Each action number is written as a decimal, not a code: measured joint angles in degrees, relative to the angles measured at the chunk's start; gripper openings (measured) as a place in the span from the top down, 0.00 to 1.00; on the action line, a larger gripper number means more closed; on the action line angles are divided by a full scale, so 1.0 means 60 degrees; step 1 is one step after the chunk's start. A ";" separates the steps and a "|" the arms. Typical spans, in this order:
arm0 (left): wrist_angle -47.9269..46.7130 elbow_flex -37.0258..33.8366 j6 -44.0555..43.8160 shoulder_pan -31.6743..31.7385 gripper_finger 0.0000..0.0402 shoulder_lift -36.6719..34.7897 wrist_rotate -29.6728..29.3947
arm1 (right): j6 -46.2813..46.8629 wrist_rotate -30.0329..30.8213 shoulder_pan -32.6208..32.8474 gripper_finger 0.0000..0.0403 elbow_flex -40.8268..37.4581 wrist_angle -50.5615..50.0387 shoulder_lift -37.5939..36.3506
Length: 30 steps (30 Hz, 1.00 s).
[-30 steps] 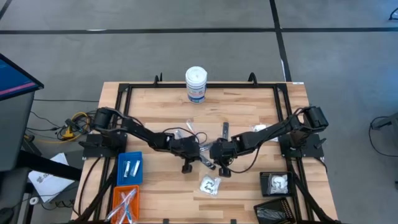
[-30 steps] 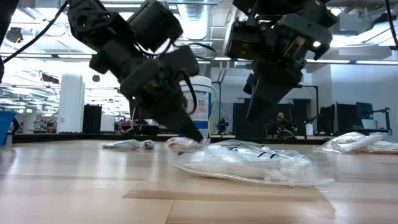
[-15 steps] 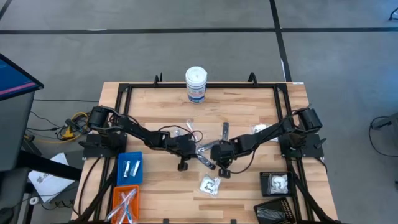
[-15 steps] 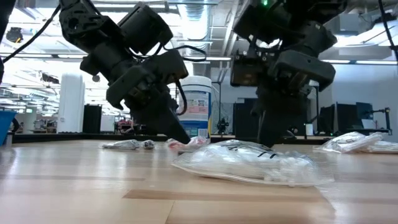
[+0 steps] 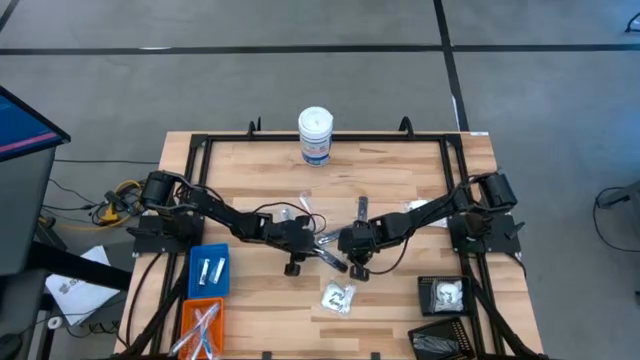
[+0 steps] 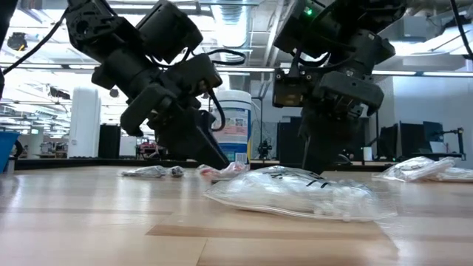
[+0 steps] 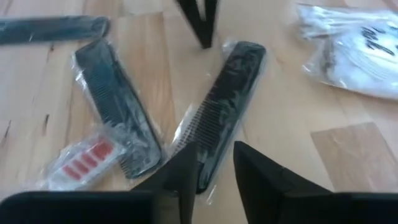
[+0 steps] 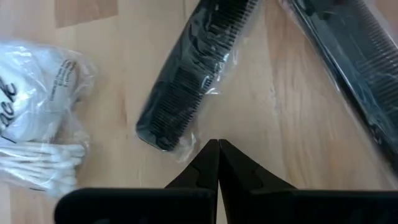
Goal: Pick & Place Travel size toiletries
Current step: Put the black comb into the bottom black bin
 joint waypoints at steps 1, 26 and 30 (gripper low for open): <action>0.0010 0.0000 0.0069 -0.0035 0.73 0.0000 -0.0001 | 0.0011 0.0006 -0.0034 1.00 0.0000 -0.0005 0.0000; 0.0636 0.0152 0.0506 -0.0126 0.64 0.0965 0.0272 | 0.0021 0.0151 -0.0145 1.00 0.0000 0.0075 0.0000; 0.0602 0.0164 0.0300 -0.0043 0.82 0.1115 0.0339 | 0.0018 0.0151 -0.0142 1.00 0.0000 0.0030 0.0000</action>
